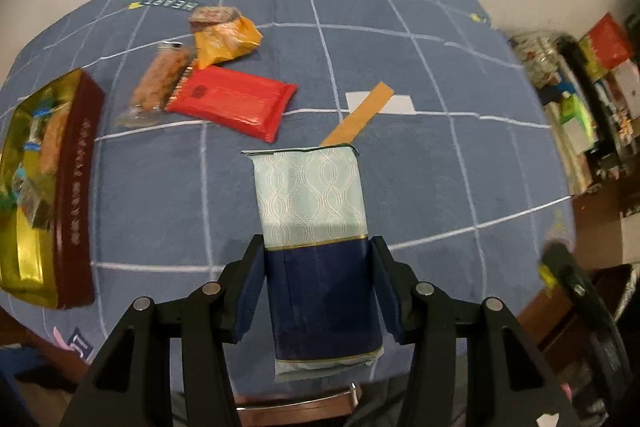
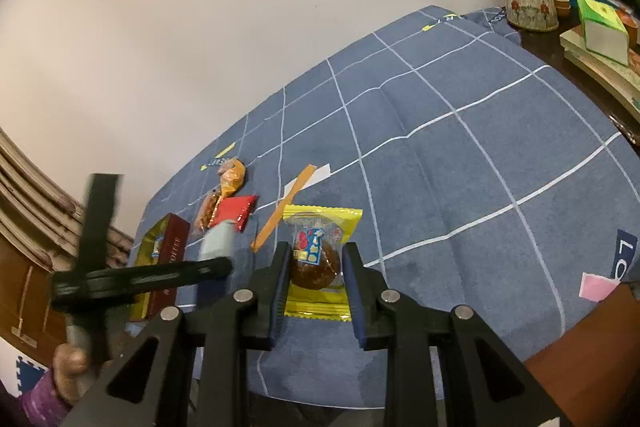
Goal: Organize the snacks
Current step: 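Lift the yellow candy with the right gripper while the left grasps the blue-and-white packet, then lower the blue-and-white packet into the tin and open the left gripper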
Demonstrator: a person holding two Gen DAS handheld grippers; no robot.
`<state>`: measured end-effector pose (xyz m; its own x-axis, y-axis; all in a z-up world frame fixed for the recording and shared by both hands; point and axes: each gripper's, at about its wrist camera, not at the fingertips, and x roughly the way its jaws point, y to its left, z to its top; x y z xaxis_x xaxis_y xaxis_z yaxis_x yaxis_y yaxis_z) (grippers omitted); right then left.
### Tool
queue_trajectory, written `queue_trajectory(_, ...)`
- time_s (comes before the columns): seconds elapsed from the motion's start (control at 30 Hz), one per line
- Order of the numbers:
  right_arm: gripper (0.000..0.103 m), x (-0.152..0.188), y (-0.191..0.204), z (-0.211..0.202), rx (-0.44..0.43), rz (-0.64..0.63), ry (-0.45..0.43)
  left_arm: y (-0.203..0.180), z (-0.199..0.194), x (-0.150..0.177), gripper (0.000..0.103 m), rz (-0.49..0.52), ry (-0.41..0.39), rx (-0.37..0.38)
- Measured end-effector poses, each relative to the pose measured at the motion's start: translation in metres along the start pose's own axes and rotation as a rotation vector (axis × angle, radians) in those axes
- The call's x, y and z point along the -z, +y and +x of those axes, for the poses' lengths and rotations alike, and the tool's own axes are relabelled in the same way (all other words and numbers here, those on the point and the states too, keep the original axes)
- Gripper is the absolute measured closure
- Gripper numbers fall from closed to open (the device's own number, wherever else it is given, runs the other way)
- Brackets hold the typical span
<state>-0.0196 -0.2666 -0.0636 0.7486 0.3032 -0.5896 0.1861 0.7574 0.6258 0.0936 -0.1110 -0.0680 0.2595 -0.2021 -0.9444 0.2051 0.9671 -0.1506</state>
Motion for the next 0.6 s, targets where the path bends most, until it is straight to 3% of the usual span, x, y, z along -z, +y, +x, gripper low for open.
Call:
queue_trajectory(0.37, 0.077, 0.007, 0.006, 0.007, 0.042, -0.038, 0.010, 0.085, -0.069, 0.008, 0.056, -0.121, -0.120, -0.007)
queue_trajectory(0.6, 0.077, 0.009, 0.006, 0.010, 0.047, -0.040, 0.014, 0.153, -0.096, 0.010, 0.056, -0.198, -0.171, -0.087)
